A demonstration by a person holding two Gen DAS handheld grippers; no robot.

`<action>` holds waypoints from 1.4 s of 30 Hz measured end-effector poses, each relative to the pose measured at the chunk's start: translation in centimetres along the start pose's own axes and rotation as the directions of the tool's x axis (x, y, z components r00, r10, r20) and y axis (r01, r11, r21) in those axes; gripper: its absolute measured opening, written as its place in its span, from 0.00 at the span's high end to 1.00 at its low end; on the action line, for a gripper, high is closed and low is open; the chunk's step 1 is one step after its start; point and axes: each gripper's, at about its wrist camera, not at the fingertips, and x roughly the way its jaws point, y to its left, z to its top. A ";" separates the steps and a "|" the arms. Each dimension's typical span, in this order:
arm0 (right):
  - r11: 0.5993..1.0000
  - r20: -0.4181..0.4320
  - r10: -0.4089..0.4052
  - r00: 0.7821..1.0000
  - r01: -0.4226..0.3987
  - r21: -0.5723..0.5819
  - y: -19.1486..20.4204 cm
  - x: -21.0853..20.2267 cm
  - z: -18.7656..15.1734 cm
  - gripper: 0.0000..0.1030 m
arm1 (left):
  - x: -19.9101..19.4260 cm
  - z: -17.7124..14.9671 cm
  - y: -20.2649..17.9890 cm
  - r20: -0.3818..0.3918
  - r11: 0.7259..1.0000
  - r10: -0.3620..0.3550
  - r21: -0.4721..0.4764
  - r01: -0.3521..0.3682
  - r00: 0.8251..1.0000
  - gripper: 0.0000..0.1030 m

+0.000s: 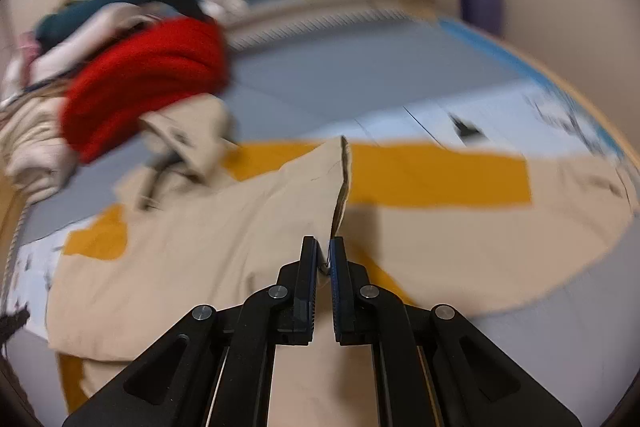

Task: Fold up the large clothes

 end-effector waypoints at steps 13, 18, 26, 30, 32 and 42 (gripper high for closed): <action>0.989 -0.029 -0.149 0.988 0.149 0.013 -3.8 1.1 0.4 0.89 | 6.7 -3.4 -0.6 -0.197 0.995 0.097 0.056 -0.087 0.976 0.63; 0.999 -0.043 -0.031 0.999 0.032 0.026 -3.5 2.0 0.4 0.76 | 3.6 -2.9 -3.0 -0.047 0.987 0.103 0.131 -0.096 0.994 0.63; 0.999 -0.314 0.025 0.949 -0.010 0.052 -3.2 8.0 -3.7 0.75 | 7.0 -4.3 -0.4 -0.185 0.995 0.094 0.052 -0.085 0.978 0.57; 0.998 -0.327 0.005 0.945 0.014 0.056 -3.6 8.1 -3.8 0.75 | 3.7 -3.7 -3.8 -0.073 0.983 0.104 0.159 -0.091 0.992 0.58; 0.999 -0.288 -0.017 0.957 0.025 0.024 -3.0 7.4 -3.6 0.75 | 3.0 -4.0 -5.2 -0.059 0.981 0.012 0.193 -0.001 0.998 0.58; 0.999 -0.226 -0.043 0.973 0.049 0.019 -3.6 5.0 -1.8 0.75 | 1.4 -6.9 -9.1 -0.050 0.943 0.057 0.330 -0.037 0.997 0.56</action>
